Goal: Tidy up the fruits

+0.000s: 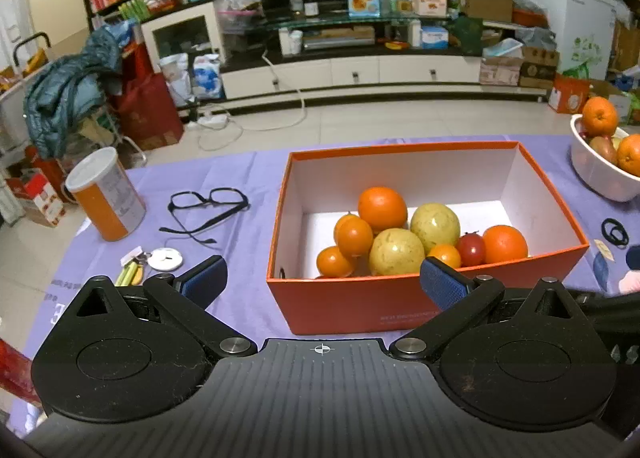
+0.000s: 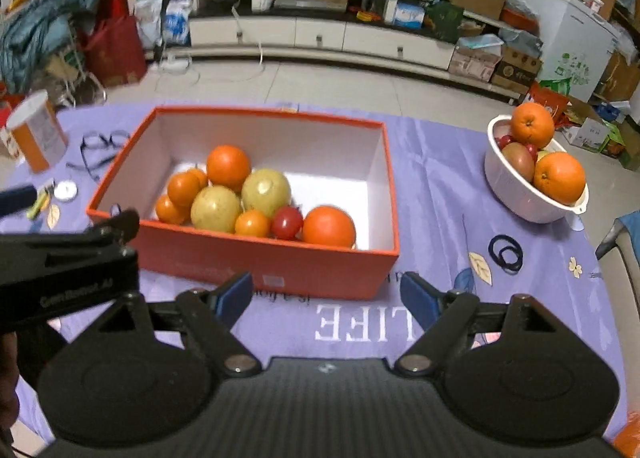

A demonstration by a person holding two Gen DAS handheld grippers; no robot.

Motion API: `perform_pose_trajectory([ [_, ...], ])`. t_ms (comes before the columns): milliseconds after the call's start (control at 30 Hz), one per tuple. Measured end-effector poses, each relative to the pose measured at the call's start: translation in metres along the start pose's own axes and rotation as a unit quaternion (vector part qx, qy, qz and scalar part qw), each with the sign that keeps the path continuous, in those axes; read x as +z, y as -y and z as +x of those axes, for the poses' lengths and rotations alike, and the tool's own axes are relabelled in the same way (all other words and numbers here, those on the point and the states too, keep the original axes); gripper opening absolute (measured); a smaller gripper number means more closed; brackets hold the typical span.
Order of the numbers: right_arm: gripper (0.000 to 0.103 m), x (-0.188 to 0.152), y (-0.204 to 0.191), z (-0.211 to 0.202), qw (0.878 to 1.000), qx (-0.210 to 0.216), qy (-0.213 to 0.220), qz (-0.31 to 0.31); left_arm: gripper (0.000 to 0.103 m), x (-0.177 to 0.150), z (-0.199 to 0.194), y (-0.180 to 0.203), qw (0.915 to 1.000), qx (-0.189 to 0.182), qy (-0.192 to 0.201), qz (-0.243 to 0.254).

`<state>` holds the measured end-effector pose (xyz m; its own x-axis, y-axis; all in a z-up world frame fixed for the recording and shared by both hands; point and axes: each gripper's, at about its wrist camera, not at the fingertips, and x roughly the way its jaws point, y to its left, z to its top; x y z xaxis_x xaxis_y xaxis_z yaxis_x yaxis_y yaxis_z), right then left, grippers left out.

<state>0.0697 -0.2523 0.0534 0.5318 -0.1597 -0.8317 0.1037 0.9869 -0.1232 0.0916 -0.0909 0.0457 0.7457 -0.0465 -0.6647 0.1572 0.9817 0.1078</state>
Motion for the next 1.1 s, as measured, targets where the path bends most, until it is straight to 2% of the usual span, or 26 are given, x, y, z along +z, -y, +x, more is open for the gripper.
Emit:
perform_pose_trajectory([
  [67,0.083,0.001,-0.001,0.004,1.0,-0.005,-0.016,-0.006,0.083,0.001,0.001,0.001,1.0,0.0,-0.004,-0.004],
  [200,0.083,0.001,0.0,0.003,1.0,-0.015,-0.019,-0.005,0.083,0.003,0.004,-0.004,0.9996,-0.014,-0.015,-0.021],
  [433,0.083,0.0,0.011,0.001,1.0,-0.002,-0.015,0.021,0.083,0.001,0.001,-0.008,0.9976,-0.042,-0.027,-0.049],
  [700,0.083,-0.004,0.021,0.015,0.998,0.014,-0.041,0.042,0.083,-0.003,0.001,0.002,0.9989,-0.03,-0.022,-0.027],
  [1100,0.082,-0.005,0.021,0.018,0.998,0.013,-0.041,0.034,0.083,-0.007,0.005,0.009,0.9994,-0.022,-0.024,-0.013],
])
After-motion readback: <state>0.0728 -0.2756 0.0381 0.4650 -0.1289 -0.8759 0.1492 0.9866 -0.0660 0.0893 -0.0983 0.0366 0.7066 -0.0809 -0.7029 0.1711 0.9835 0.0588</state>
